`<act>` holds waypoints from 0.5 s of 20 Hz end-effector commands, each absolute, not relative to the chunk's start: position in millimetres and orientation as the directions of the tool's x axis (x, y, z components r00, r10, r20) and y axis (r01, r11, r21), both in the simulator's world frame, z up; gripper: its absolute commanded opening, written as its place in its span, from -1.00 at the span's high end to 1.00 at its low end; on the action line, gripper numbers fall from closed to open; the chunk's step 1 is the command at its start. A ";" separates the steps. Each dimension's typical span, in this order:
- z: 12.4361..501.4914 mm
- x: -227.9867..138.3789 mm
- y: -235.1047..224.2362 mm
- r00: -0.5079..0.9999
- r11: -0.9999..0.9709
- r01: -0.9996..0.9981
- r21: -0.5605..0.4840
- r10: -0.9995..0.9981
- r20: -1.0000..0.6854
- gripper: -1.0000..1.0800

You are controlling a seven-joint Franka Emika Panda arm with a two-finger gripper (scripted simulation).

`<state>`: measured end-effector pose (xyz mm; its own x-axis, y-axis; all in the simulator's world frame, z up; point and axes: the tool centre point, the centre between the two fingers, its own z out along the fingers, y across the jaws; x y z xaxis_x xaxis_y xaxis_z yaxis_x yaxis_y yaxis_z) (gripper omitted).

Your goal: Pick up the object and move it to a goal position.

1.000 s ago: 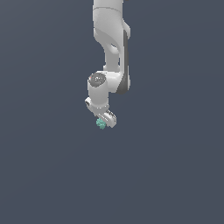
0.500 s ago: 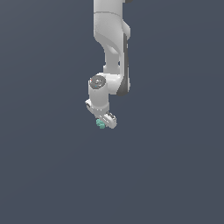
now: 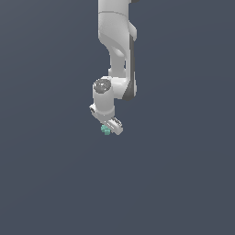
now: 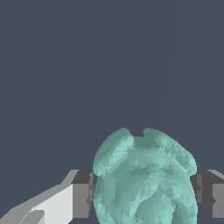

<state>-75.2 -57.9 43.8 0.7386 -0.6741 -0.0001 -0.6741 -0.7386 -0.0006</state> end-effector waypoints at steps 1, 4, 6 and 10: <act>48.6 -73.2 -55.9 0.739 -0.739 -0.674 -0.001 -0.674 0.001 1.00; 59.2 -69.5 -51.6 0.739 -0.739 -0.674 -0.001 -0.674 0.001 1.00; 69.1 -66.0 -47.7 0.739 -0.739 -0.674 -0.001 -0.674 0.001 1.00; 94.7 -56.8 -37.6 0.738 -0.738 -0.675 0.000 -0.675 0.001 1.00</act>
